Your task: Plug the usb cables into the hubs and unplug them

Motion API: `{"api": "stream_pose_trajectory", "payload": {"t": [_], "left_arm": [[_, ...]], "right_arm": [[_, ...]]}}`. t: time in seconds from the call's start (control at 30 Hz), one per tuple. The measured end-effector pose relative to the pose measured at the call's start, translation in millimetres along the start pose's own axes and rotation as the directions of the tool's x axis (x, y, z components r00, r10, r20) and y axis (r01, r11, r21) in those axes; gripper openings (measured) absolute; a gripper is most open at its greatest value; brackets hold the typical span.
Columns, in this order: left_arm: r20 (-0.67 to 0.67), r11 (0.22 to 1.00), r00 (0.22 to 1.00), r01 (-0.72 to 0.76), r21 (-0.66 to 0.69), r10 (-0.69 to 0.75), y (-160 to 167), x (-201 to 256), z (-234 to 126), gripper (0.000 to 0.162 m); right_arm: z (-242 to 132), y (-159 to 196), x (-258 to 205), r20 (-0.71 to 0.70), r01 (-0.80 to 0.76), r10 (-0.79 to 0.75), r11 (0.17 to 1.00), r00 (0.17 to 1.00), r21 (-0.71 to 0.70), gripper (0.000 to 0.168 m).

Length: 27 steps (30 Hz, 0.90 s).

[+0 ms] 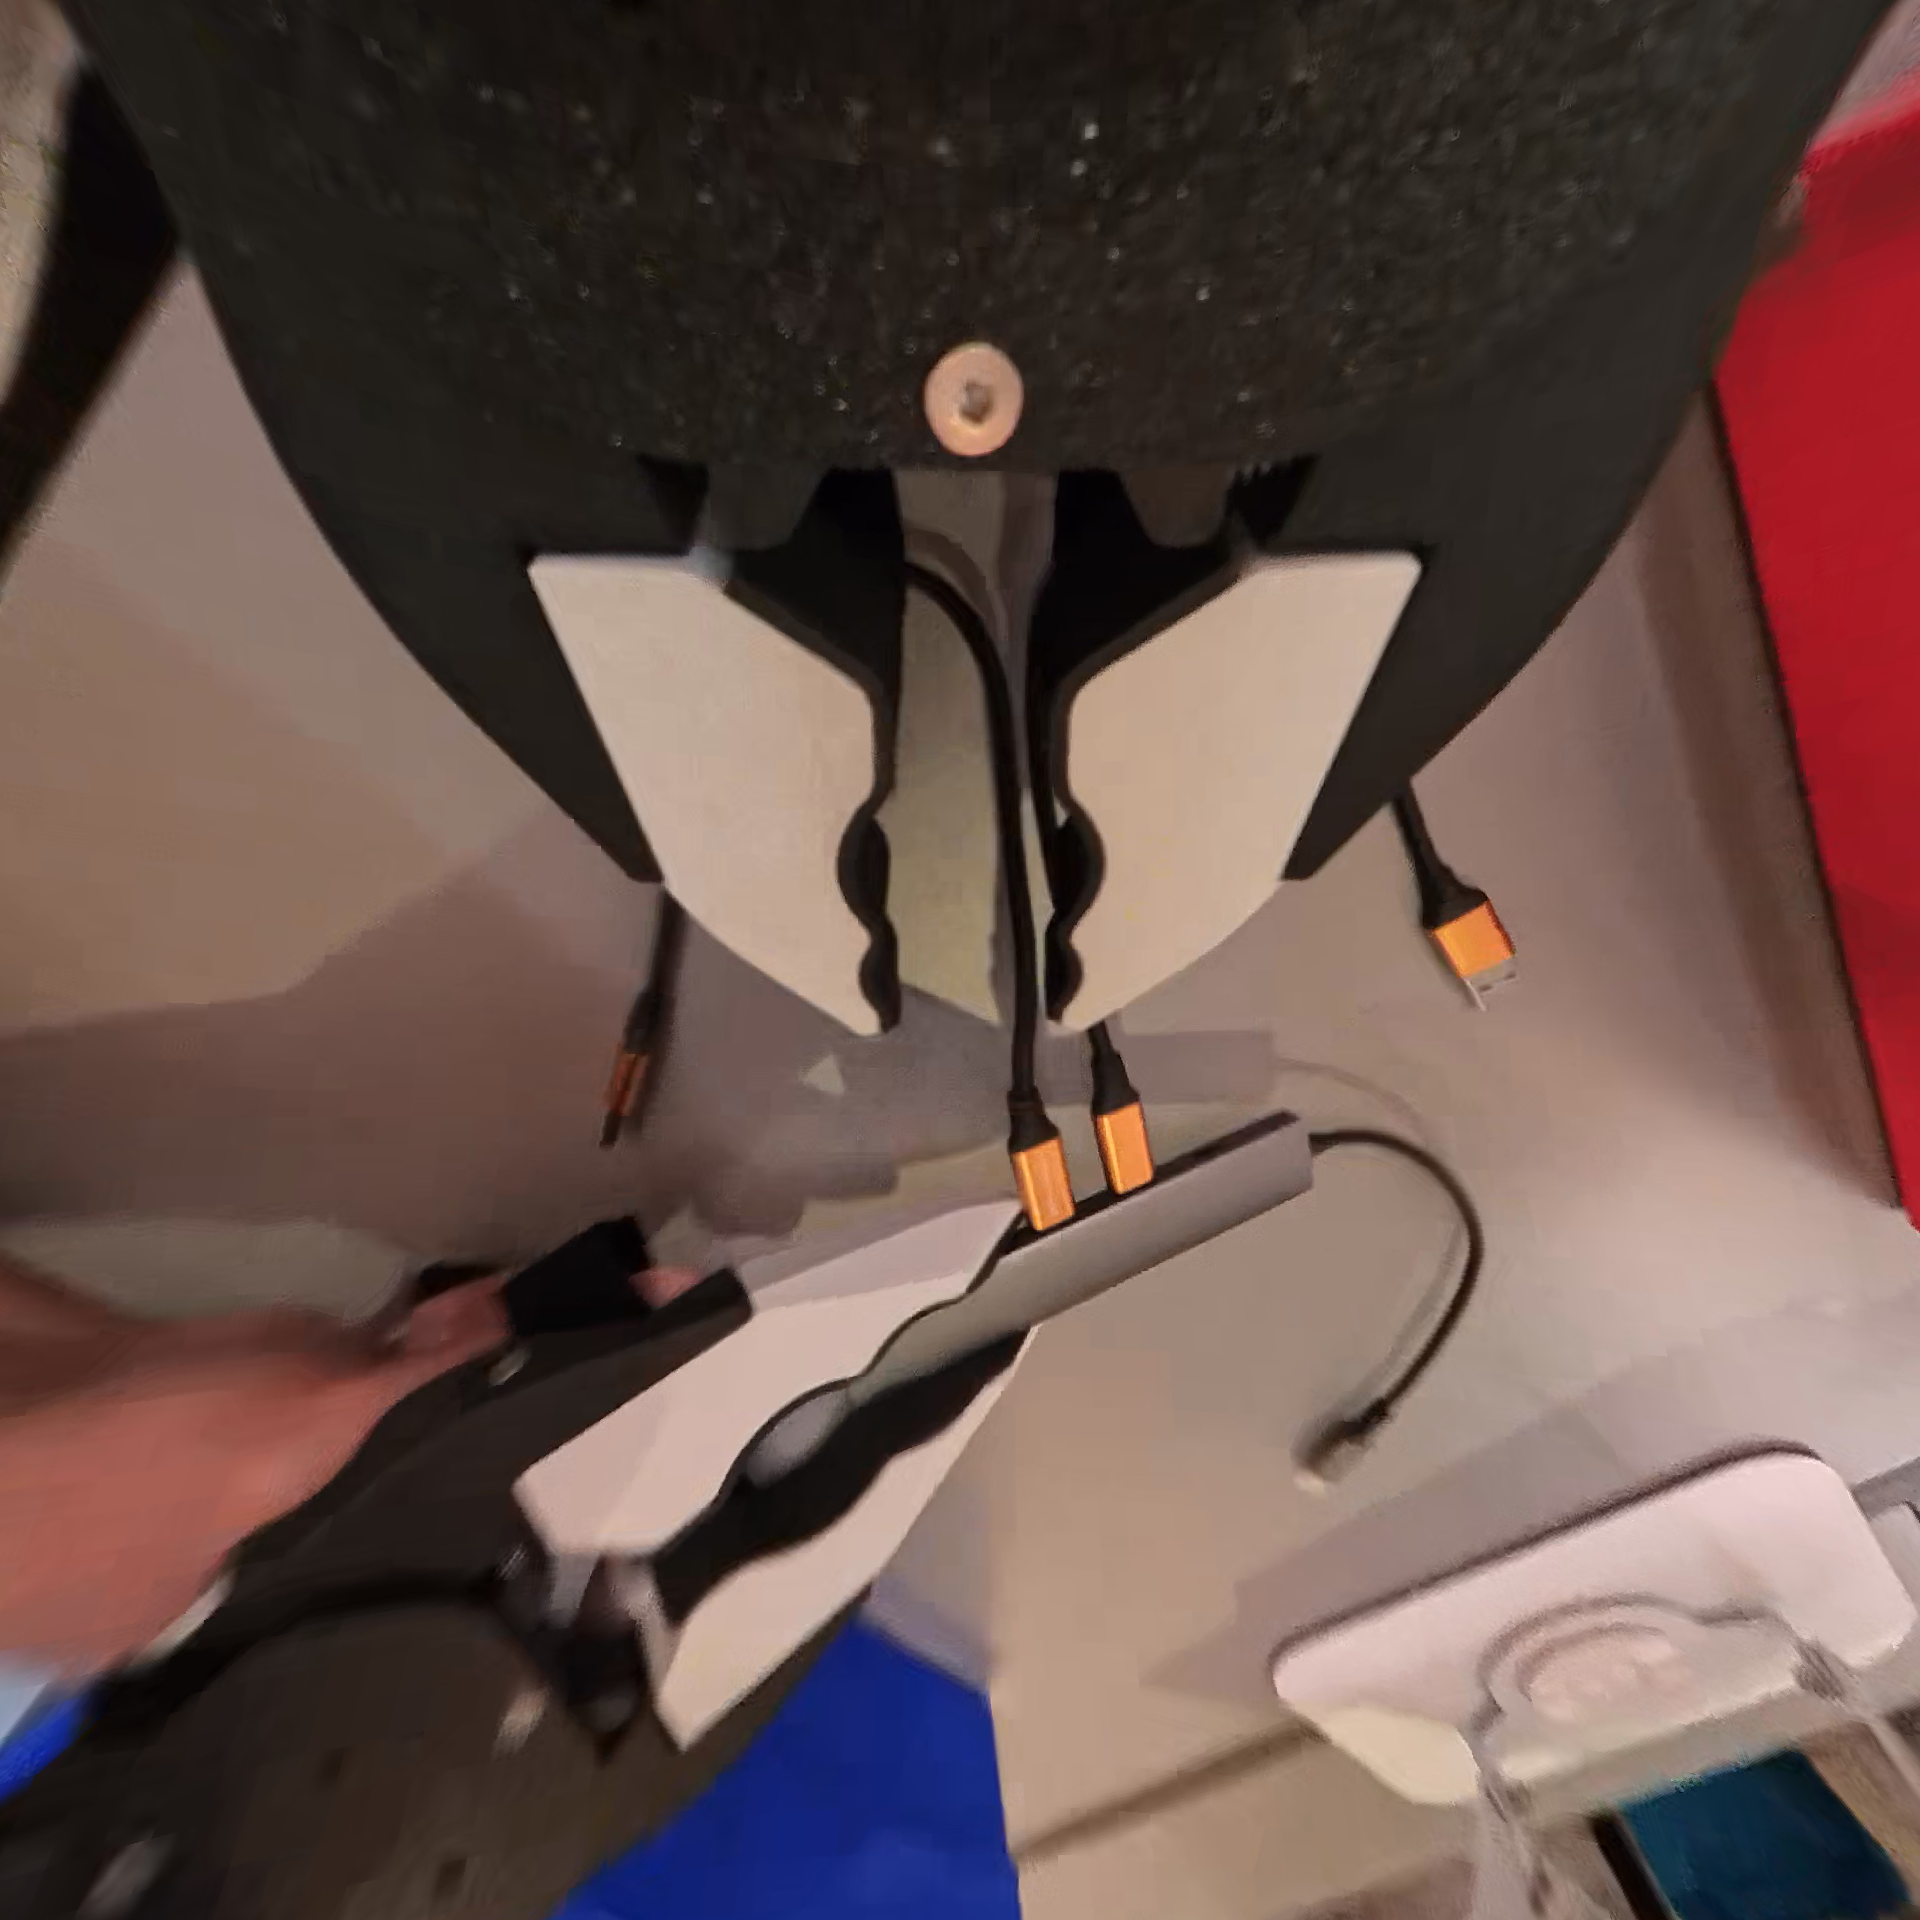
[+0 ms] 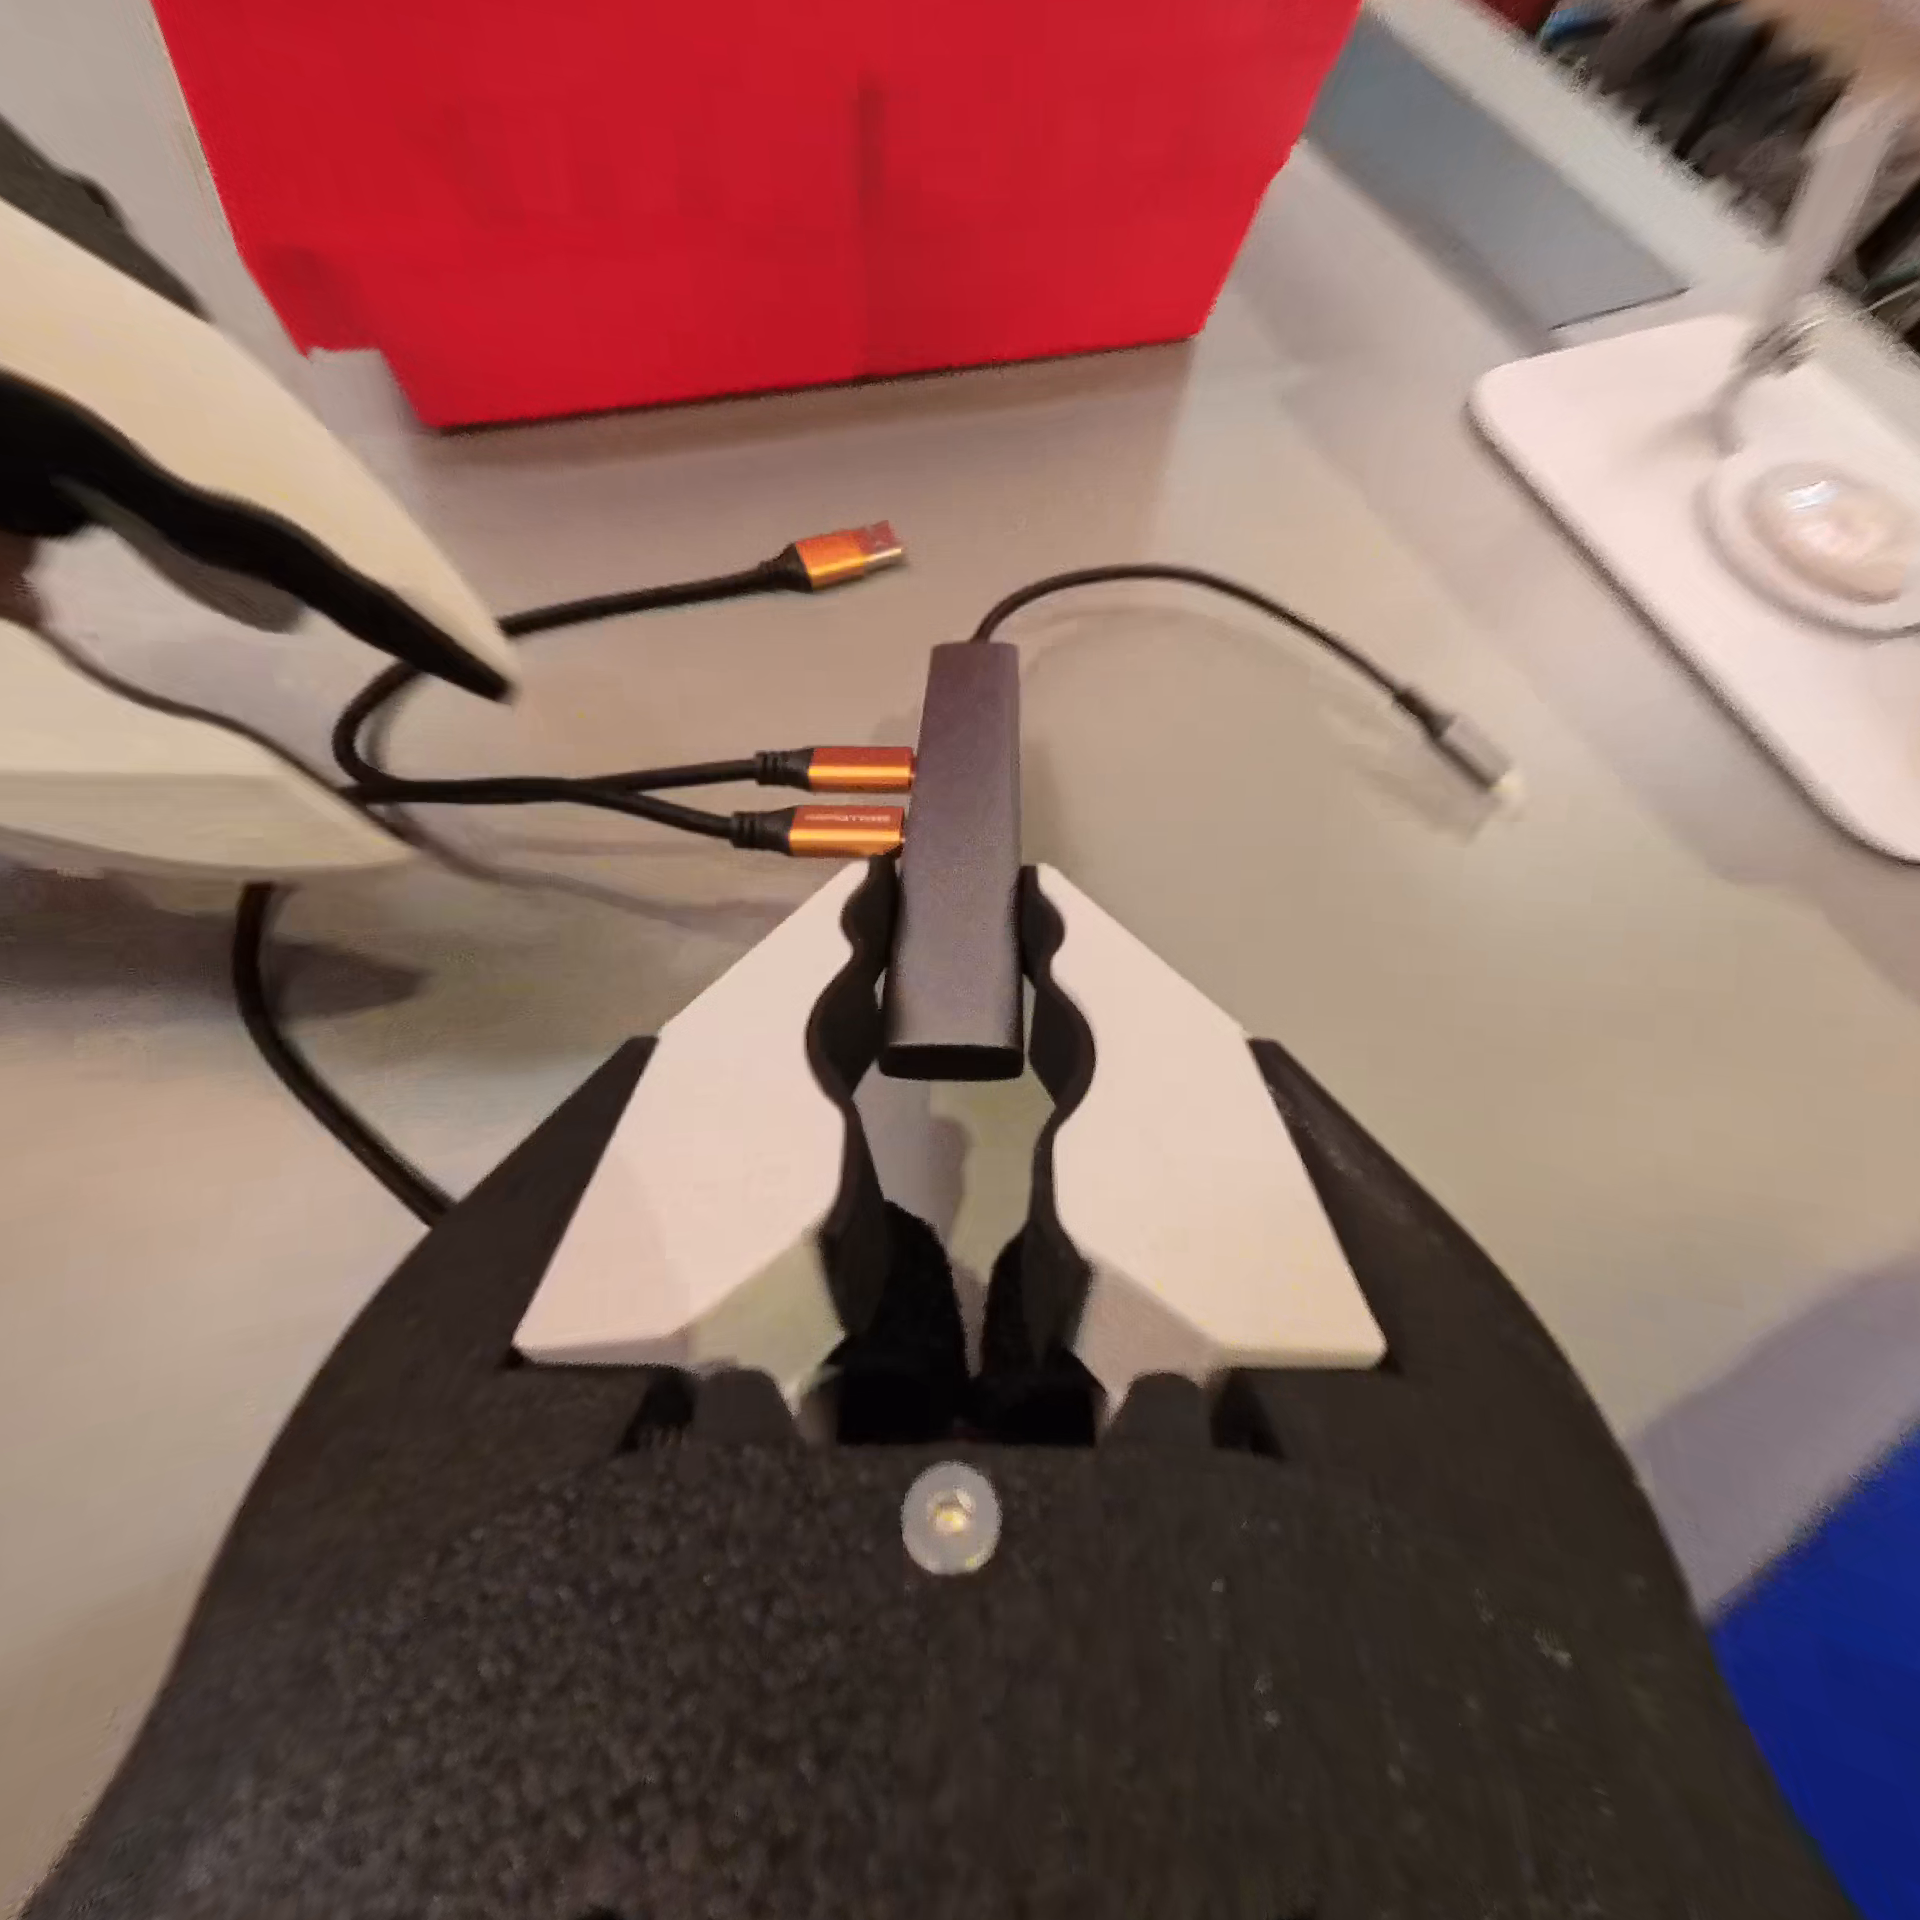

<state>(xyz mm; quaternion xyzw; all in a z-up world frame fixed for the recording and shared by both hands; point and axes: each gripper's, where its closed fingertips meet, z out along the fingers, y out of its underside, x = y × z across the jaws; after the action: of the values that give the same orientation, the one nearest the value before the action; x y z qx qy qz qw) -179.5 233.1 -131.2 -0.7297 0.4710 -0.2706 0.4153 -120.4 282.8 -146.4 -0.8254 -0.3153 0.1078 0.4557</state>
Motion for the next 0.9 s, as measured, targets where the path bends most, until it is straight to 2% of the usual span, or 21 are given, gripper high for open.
{"api": "stream_pose_trajectory", "payload": {"t": [0.03, 0.1, 0.17, 0.3, 0.37, 0.47, 0.57, 0.67, 0.77, 0.83, 0.9], "left_arm": [[-0.023, 0.998, 0.999, 0.035, 0.045, -0.034, -9, 3, -12, 0.03], [-0.071, 0.992, 0.995, 0.077, 0.102, -0.07, -17, 8, -35, 0.036], [-0.091, 0.989, 0.994, 0.078, 0.126, -0.067, -11, 9, -53, 0.035], [-0.062, 0.991, 0.996, 0.07, 0.116, -0.063, 28, -3, -70, 0.027], [-0.066, 0.99, 0.992, 0.112, 0.085, -0.107, 45, -9, -71, 0.025], [-0.099, 0.981, 0.982, 0.167, 0.093, -0.158, 43, -12, -75, 0.024], [-0.145, 0.974, 0.971, 0.204, 0.099, -0.189, 43, -7, -78, 0.024], [-0.152, 0.975, 0.972, 0.195, 0.102, -0.179, 42, -2, -80, 0.023], [-0.138, 0.985, 0.981, 0.147, 0.088, -0.134, 44, 3, -79, 0.022], [-0.133, 0.99, 0.986, 0.116, 0.075, -0.105, 45, 8, -77, 0.022], [-0.135, 0.993, 0.987, 0.099, 0.071, -0.088, 45, 12, -76, 0.022]], "right_arm": [[-8, -7, 6, -0.025, 0.016, -0.016, 1.0, 1.0, 0.018, 0.021], [-31, -28, 18, -0.081, 0.051, -0.046, 0.997, 0.996, 0.06, 0.021], [-61, -54, 30, -0.13, 0.093, -0.08, 0.991, 0.988, 0.096, 0.022], [-138, -120, 51, -0.206, 0.149, -0.111, 0.973, 0.972, 0.177, 0.021], [-180, -150, 71, -0.302, 0.204, -0.147, 0.965, 0.942, 0.167, 0.021], [-249, -183, 125, -0.536, 0.258, -0.162, 0.96, 0.828, 0.108, 0.022], [-311, -198, 183, -0.727, 0.274, -0.195, 0.962, 0.659, -0.01, 0.021], [-348, -185, 233, -0.839, 0.257, -0.304, 0.945, 0.452, -0.204, 0.022], [-347, -142, 267, -0.855, 0.196, -0.418, 0.907, 0.307, -0.373, 0.021], [-330, -103, 280, -0.838, 0.154, -0.469, 0.883, 0.278, -0.443, 0.021], [-305, -64, 283, -0.815, 0.119, -0.483, 0.874, 0.319, -0.471, 0.022]]}}
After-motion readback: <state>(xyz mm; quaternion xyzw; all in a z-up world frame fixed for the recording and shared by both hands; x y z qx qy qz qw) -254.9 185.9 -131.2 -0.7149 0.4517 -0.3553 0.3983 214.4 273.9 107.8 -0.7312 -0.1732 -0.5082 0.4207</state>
